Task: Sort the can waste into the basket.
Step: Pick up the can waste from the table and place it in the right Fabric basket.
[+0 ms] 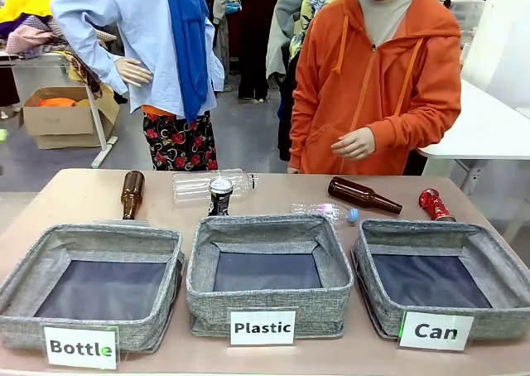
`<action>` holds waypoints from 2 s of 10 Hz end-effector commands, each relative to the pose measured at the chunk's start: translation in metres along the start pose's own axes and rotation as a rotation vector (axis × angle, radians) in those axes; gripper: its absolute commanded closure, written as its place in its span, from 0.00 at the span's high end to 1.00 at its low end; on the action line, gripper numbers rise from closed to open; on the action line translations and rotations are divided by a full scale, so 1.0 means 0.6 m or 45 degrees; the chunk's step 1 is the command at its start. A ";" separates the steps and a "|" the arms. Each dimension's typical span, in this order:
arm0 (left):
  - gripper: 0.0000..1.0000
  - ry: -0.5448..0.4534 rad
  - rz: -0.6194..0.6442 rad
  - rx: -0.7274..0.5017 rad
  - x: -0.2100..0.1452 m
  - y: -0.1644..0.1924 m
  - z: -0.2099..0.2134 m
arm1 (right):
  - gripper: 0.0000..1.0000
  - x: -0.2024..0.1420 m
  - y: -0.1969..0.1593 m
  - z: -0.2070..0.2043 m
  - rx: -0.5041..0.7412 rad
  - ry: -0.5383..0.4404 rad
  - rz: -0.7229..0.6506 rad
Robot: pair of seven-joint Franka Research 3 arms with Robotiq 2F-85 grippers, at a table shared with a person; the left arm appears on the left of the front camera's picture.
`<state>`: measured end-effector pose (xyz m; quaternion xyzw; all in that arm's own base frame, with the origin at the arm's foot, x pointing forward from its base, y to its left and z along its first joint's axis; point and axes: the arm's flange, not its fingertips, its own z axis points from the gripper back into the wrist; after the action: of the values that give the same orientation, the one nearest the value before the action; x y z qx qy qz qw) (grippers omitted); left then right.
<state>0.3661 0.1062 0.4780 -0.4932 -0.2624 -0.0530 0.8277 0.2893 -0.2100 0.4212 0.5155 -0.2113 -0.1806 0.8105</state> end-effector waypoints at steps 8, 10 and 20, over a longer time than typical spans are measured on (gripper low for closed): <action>1.00 0.341 -0.712 -0.051 0.031 -0.076 -0.291 | 1.00 0.006 0.000 0.001 0.028 -0.012 0.036; 1.00 0.335 -0.710 -0.011 0.033 -0.063 -0.313 | 1.00 0.006 0.000 0.001 0.028 -0.012 0.036; 1.00 0.051 -1.212 -0.445 -0.061 -0.046 -0.015 | 1.00 0.006 0.000 0.001 0.028 -0.012 0.036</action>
<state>0.3443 0.0722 0.4945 -0.4575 -0.3998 -0.4828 0.6307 0.2900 -0.2095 0.4208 0.5150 -0.2101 -0.1798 0.8113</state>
